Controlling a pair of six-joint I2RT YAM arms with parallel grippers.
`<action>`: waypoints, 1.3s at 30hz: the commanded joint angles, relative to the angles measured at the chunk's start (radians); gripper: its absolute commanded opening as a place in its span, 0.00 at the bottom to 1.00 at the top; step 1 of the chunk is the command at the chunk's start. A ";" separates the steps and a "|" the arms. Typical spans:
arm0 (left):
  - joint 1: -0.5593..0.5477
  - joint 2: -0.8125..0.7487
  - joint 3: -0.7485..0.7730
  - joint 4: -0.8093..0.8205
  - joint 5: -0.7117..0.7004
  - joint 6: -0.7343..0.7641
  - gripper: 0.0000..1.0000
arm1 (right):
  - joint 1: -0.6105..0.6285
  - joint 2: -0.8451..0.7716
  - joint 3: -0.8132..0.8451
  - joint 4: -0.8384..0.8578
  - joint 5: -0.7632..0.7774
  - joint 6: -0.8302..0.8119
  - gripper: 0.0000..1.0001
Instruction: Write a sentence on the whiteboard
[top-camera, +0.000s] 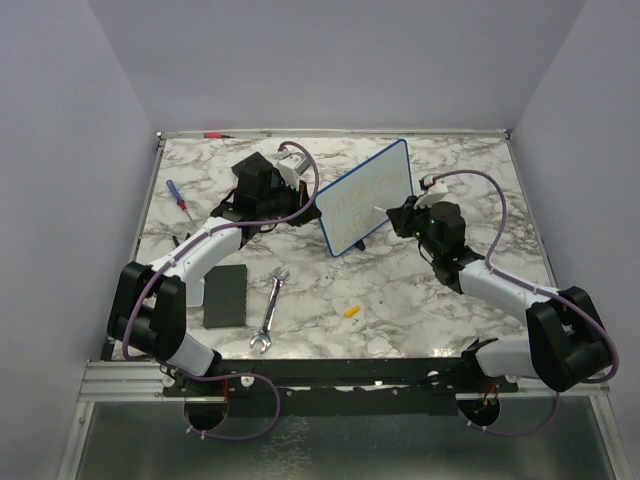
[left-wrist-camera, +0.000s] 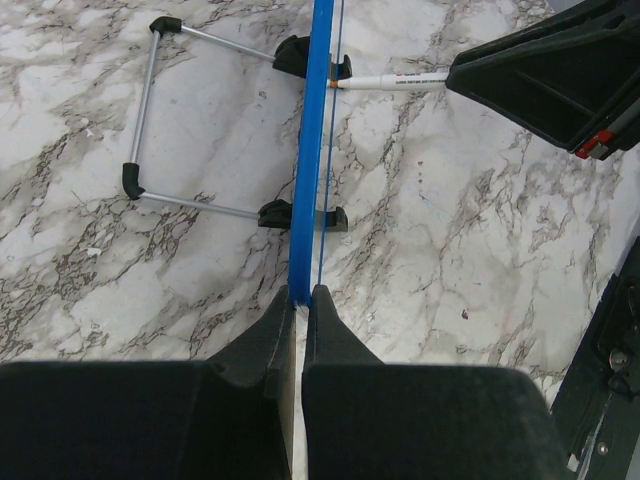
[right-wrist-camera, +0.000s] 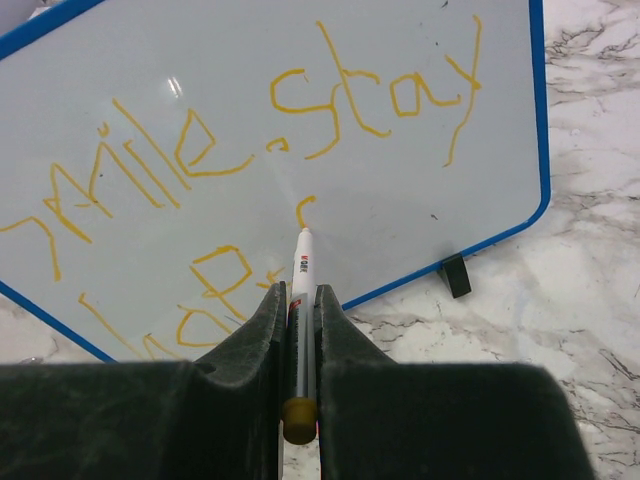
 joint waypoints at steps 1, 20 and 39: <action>-0.013 0.001 0.004 -0.050 -0.006 0.017 0.00 | -0.002 0.030 -0.016 -0.006 0.050 0.009 0.01; -0.014 0.000 0.004 -0.051 -0.006 0.016 0.00 | -0.002 0.115 -0.038 -0.014 0.057 0.045 0.01; -0.013 0.001 0.004 -0.051 -0.006 0.015 0.00 | -0.001 0.010 -0.020 -0.025 0.040 0.028 0.01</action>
